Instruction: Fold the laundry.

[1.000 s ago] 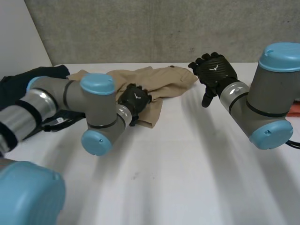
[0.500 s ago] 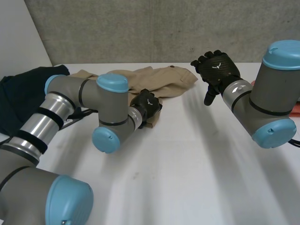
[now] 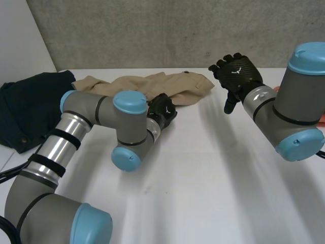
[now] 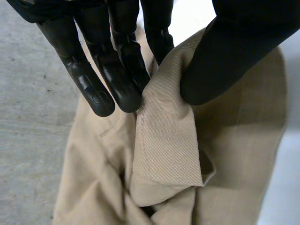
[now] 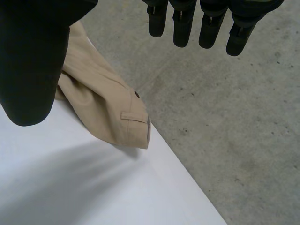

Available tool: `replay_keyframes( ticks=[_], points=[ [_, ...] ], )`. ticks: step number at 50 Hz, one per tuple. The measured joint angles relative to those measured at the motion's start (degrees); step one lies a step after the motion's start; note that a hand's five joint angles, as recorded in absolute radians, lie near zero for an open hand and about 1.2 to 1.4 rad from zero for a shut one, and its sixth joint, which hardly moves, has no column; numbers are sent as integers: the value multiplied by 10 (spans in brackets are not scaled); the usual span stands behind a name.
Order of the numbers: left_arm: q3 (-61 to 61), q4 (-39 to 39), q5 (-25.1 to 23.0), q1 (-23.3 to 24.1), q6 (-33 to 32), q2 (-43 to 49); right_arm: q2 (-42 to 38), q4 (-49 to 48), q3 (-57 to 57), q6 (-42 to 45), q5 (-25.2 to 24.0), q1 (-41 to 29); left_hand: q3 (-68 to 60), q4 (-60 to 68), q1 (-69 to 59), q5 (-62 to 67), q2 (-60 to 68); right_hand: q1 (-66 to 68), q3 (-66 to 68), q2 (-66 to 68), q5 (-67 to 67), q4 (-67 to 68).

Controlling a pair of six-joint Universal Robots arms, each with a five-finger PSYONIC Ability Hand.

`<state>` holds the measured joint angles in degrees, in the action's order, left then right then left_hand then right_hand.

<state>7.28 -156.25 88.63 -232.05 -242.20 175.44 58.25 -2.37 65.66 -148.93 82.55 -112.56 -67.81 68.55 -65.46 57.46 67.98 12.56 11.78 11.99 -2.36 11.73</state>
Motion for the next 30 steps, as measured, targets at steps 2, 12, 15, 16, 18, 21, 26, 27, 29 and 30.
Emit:
replay_keyframes(
  ticks=[2, 12, 15, 16, 18, 21, 26, 27, 29, 30],
  points=[
    [-12, 1, 10, 1, 12, -16, 1, 0, -1, 0, 0, 5, 0, 0, 0, 0, 0, 0, 0, 0, 0, 0],
    [-204, 29, 28, -5, 238, -241, -2, 0, -21, -3, -1, 38, 0, 1, 0, 0, 0, 0, 0, 0, 0, 0],
    [-316, 16, 6, -12, 294, -357, -9, 19, -34, -9, -6, 47, -4, 1, 0, 0, 0, 0, 0, 0, 0, 0],
    [-343, 10, 0, -14, 301, -383, -10, 24, -37, -10, -8, 48, -4, 1, 0, 0, 0, 0, 0, 0, 0, 0],
    [-389, -2, -10, -16, 307, -428, -14, 42, -42, -15, -16, 49, -4, 1, 0, 0, 0, 0, 0, 0, 0, 0],
    [-465, -26, -23, -19, 306, -500, -20, 77, -48, -25, -32, 47, -4, 1, 0, 0, 0, 0, 0, 0, 0, 0],
    [-575, -47, -33, -25, 299, -601, -33, 120, -41, -74, -62, 32, -4, 1, 0, 0, 0, 0, 0, 0, 0, 0],
    [-589, -49, -34, -26, 299, -613, -35, 123, -37, -86, -65, 29, -4, 1, 0, 0, 0, 0, 0, 0, 0, 0],
    [-633, -52, -38, -29, 300, -650, -41, 128, -24, -125, -76, 20, -4, 1, 0, 0, 0, 0, 0, 0, 0, 0],
    [-650, -53, -40, -30, 301, -664, -43, 128, -16, -144, -80, 16, -4, 1, 0, 0, 0, 0, 1, 0, 0, 1]
  ],
)
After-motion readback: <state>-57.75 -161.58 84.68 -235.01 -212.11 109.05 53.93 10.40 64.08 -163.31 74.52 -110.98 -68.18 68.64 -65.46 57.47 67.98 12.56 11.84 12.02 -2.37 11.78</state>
